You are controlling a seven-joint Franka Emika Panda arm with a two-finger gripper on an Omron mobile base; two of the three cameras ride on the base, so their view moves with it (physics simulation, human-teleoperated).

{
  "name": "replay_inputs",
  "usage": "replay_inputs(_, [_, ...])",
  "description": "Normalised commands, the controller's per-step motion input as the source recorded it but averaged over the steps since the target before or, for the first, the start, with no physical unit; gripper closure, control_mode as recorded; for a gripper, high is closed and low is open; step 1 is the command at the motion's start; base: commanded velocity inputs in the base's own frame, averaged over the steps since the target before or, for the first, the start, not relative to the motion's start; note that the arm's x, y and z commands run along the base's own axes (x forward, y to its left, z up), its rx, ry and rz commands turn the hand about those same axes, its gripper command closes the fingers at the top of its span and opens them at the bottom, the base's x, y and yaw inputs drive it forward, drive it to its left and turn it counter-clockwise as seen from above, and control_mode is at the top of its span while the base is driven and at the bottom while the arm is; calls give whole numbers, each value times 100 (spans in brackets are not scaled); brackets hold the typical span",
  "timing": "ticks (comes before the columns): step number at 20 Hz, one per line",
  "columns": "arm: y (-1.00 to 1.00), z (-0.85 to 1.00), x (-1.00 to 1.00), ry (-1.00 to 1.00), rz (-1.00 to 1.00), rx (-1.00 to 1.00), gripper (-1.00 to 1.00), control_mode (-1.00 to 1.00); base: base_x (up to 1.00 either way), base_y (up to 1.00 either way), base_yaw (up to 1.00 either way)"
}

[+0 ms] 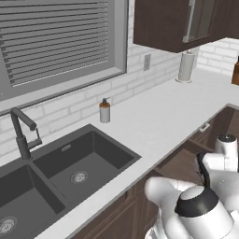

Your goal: Take a straw from the drawer in front and place it inside the glass cup on the dining counter.

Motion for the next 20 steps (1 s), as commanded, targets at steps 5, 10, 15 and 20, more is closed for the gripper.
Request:
replay_inputs(5, [0,-48,28,4,3,3,-100,-100,0,0,0])
replay_inputs(10, [0,-42,39,0,4,0,-100,-100,0,0,0])
replay_inputs(15, [0,-30,38,0,3,1,-100,-100,0,0,0])
replay_inputs(20, [-1,-27,36,1,1,4,-100,-100,0,0,0])
